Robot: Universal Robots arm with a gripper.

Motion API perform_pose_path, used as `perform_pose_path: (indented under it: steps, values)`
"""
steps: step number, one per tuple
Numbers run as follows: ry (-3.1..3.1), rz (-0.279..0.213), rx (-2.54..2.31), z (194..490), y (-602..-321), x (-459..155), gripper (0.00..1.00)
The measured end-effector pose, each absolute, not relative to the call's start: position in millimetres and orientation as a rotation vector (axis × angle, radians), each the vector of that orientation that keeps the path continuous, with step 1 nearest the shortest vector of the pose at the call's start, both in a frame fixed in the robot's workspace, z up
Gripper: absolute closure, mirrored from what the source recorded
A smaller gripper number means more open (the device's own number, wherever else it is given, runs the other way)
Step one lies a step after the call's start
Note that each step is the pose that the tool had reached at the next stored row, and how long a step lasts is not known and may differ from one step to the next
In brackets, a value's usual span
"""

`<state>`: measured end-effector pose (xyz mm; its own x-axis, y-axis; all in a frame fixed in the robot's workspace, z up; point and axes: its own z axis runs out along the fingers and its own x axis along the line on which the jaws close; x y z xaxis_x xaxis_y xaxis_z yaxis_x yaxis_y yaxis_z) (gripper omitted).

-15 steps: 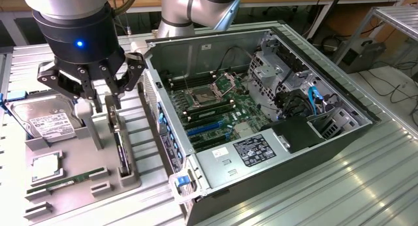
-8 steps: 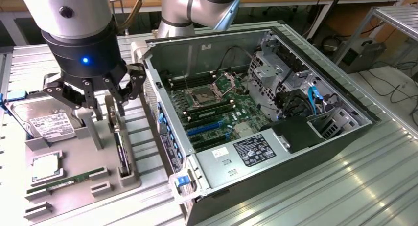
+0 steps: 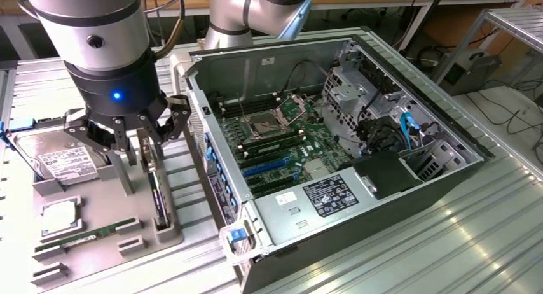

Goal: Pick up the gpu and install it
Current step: 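Pick up the gpu and move the gpu toward the slot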

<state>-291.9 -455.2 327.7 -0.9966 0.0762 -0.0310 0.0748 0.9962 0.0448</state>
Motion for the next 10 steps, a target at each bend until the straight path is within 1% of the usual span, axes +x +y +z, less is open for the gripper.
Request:
perform_pose_path:
  steps: [10]
  values:
    - [3.106, 0.068, 0.118, 327.4, -455.2, -291.9, 0.58]
